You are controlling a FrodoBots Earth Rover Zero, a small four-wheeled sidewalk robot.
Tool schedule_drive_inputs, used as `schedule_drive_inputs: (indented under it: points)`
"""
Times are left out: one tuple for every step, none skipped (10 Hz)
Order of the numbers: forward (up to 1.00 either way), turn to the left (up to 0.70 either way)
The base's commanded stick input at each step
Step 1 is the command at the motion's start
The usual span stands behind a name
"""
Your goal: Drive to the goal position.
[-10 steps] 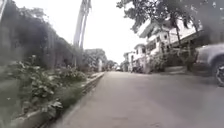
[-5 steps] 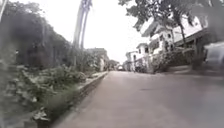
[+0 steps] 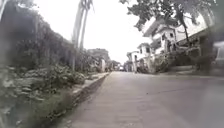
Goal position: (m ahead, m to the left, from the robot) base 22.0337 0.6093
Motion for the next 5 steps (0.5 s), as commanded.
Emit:
schedule_drive_inputs:
  points:
    - [0.70,-0.34]
    - [0.70,-0.34]
    - [0.70,-0.15]
    - [0.70,0.00]
    - [0.70,0.00]
